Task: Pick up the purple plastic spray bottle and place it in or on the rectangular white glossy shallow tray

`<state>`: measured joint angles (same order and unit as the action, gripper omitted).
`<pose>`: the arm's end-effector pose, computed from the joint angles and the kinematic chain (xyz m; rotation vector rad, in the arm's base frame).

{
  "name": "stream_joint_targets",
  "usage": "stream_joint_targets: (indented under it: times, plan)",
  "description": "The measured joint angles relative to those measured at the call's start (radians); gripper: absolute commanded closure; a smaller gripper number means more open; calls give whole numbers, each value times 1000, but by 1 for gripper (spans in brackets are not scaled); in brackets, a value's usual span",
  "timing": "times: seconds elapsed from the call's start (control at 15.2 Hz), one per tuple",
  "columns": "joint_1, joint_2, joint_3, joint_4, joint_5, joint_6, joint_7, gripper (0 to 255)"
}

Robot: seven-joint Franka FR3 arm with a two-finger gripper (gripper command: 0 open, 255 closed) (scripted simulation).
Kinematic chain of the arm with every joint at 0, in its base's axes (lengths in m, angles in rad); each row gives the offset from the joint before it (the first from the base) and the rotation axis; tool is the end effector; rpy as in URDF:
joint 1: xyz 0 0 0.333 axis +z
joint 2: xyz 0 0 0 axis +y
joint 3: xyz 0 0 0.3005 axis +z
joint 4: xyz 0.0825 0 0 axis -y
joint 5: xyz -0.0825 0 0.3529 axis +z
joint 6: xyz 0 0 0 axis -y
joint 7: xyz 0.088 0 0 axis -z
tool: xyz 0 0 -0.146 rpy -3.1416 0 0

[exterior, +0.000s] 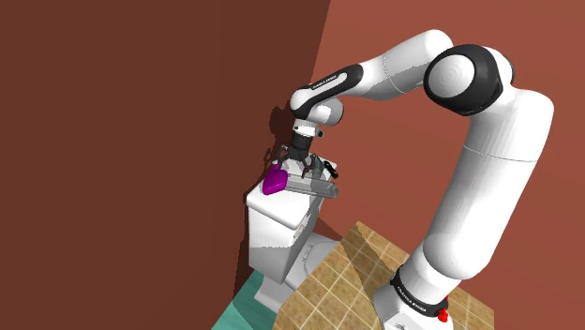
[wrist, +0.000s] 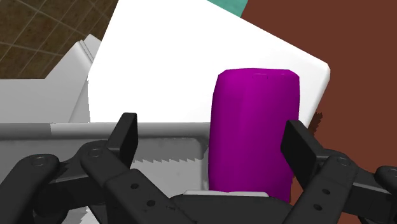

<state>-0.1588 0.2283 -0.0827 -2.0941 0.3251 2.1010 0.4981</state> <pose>0.5104 -0.0990 0.2676 -2.5950 1.3114 0.3606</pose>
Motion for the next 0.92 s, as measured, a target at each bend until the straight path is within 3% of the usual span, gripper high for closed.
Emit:
stream_joint_targets:
  times: [0.2, 0.26, 0.86, 0.92]
  plan:
    - [0, 1, 0, 0, 0, 1, 0, 0]
    - [0, 1, 0, 0, 0, 1, 0, 255]
    - [0, 1, 0, 0, 0, 1, 0, 255]
    - [0, 1, 0, 0, 0, 1, 0, 0]
